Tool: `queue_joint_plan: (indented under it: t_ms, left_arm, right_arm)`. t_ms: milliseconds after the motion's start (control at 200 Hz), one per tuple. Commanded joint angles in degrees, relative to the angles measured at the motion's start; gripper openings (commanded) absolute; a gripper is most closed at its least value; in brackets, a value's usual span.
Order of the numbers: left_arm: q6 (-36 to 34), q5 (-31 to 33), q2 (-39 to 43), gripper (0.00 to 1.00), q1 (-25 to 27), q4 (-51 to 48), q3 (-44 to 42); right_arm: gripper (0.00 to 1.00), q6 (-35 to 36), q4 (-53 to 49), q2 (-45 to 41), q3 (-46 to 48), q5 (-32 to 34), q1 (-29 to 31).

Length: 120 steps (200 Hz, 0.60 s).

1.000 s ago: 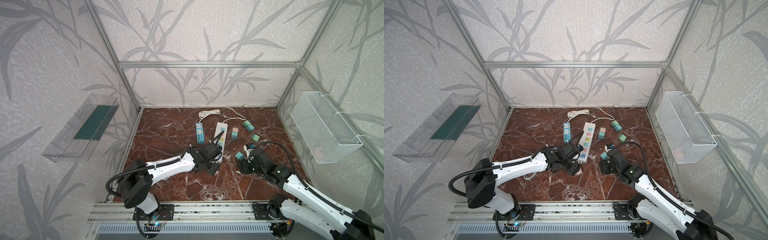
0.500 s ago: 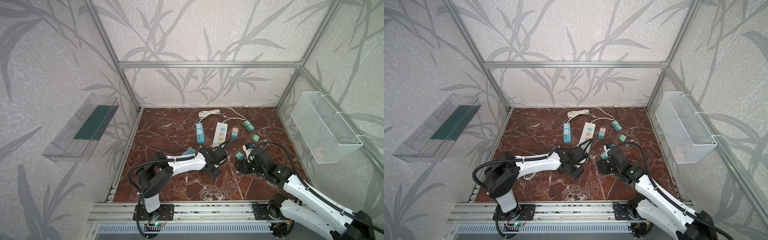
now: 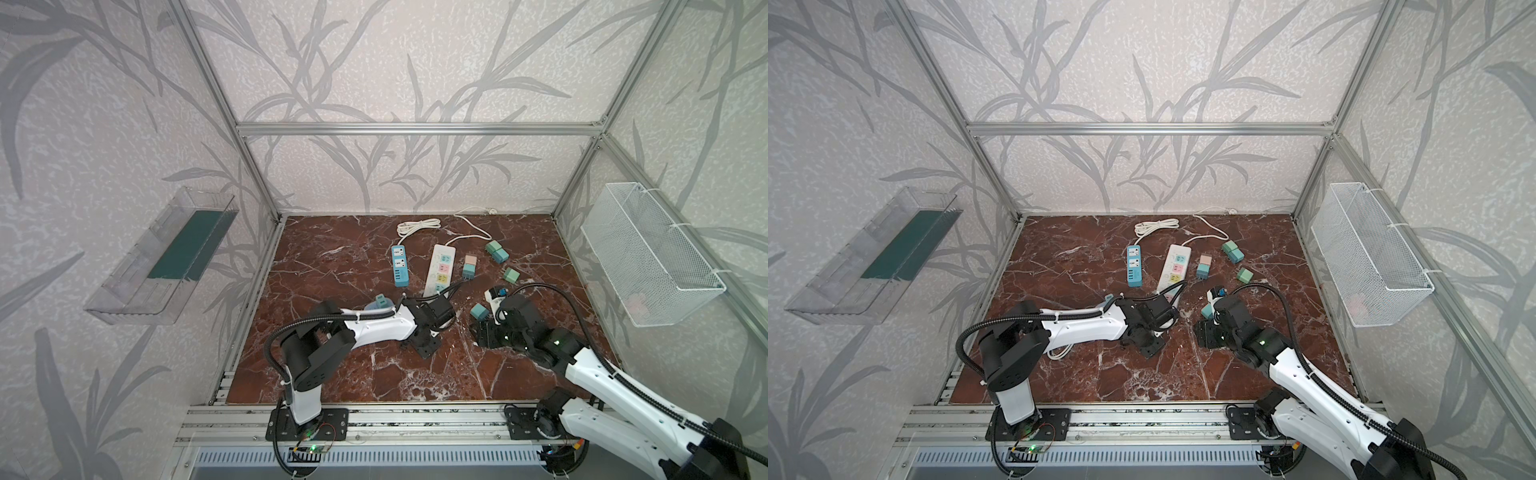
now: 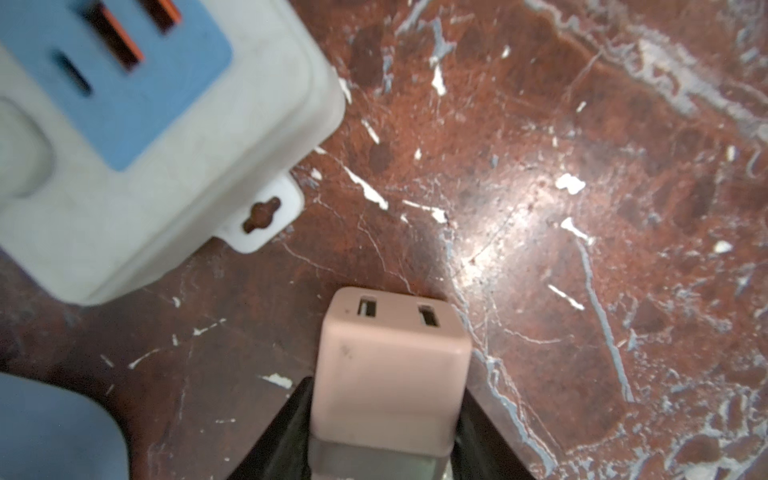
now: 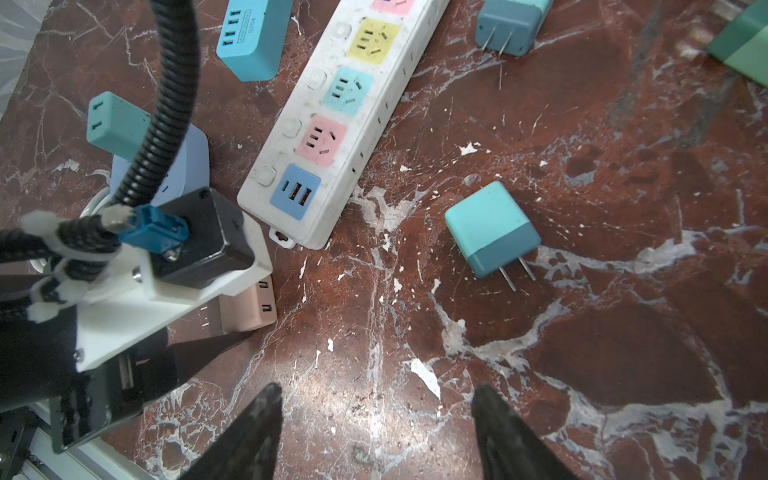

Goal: Insert the plug
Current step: 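Grasp the pink adapter with the left gripper beside the white strip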

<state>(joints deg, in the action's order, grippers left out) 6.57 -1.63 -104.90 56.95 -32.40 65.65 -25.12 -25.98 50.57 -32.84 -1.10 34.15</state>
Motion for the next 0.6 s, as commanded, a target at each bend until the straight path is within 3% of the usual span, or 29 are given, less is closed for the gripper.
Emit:
queue_joint_plan:
  t_ms: [0,425,515,595]
  left_arm:
    - [-0.72,-0.52,-0.48,0.48,-0.06,1.37,0.06]
    - [-0.76,-1.01,-1.95,0.57,-0.08,3.11,-0.08]
    - [-0.70,-0.85,-2.32,0.52,-0.08,3.18,-0.08]
    - [-0.55,0.02,-2.18,0.41,-0.08,3.34,-0.48]
  right_arm:
    - [0.72,0.62,-0.73,-0.11,-1.87,0.22,-0.25]
    - [0.72,0.45,-1.86,-1.06,-1.94,0.55,-0.39]
    - [0.72,0.34,-2.23,-1.50,-1.96,0.83,-0.35]
    - [0.72,0.34,-2.80,-1.95,-2.10,1.08,-0.36]
